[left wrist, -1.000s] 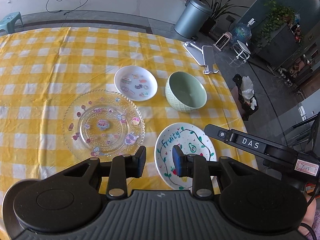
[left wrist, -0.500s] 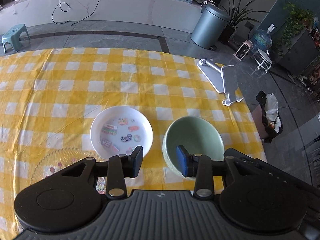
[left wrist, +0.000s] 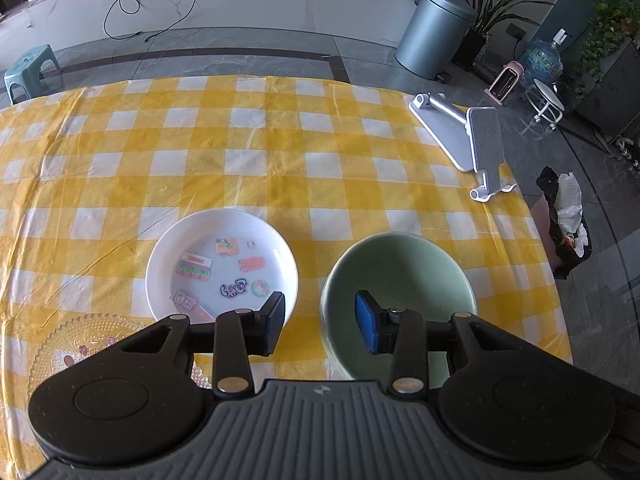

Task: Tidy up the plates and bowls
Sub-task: 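Move the left tool to the pale green bowl and grip its rim, then lift the pale green bowl with the left tool toward the steel bowls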

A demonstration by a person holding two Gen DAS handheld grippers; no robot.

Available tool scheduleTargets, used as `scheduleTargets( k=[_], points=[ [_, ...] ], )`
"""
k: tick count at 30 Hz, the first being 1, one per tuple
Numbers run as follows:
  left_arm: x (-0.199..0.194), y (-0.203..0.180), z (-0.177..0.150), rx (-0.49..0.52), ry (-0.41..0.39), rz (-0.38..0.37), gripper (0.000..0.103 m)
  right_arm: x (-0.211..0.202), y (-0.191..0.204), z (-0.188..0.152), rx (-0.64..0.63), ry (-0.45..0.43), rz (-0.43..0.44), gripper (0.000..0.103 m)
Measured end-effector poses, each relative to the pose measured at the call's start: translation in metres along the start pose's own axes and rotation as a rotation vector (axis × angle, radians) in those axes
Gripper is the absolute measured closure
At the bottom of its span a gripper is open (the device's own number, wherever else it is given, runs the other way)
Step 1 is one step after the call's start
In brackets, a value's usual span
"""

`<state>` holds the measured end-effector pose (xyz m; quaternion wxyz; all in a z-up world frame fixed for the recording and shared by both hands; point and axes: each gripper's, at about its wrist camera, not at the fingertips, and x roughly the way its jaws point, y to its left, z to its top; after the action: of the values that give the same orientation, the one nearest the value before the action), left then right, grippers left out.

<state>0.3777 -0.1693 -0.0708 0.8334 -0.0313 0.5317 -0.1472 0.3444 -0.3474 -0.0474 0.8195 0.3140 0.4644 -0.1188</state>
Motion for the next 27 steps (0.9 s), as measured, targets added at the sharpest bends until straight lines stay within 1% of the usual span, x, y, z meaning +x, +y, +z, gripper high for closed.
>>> scheduleTargets(
  k=[2, 3, 7, 8, 11, 16, 19, 27],
  points=[
    [0.002, -0.002, -0.001, 0.006, 0.009, 0.01, 0.065, 0.001, -0.002, 0.0, 0.024, 0.01, 0.015, 0.079],
    [0.003, -0.002, -0.001, 0.004, 0.015, 0.014, 0.067, 0.002, -0.002, -0.001, 0.032, 0.014, 0.02, 0.081],
    [0.007, -0.006, -0.003, 0.013, 0.027, 0.02, 0.078, 0.008, 0.001, -0.004, 0.044, 0.038, 0.033, 0.085],
    [0.007, -0.006, -0.003, 0.016, 0.029, 0.023, 0.081, 0.008, 0.002, -0.004, 0.045, 0.041, 0.034, 0.086],
    [0.009, -0.009, -0.005, 0.025, 0.043, 0.022, 0.087, 0.009, 0.004, -0.005, 0.042, 0.042, 0.031, 0.087],
    [0.011, -0.009, -0.006, 0.022, 0.046, 0.034, 0.092, 0.012, 0.002, -0.006, 0.059, 0.051, 0.046, 0.088],
    [0.01, -0.01, -0.006, 0.028, 0.043, 0.037, 0.092, 0.012, -0.001, -0.006, 0.079, 0.057, 0.058, 0.09],
    [0.009, -0.012, -0.006, 0.016, 0.05, 0.043, 0.093, 0.011, -0.001, -0.007, 0.078, 0.054, 0.051, 0.091]
  ],
)
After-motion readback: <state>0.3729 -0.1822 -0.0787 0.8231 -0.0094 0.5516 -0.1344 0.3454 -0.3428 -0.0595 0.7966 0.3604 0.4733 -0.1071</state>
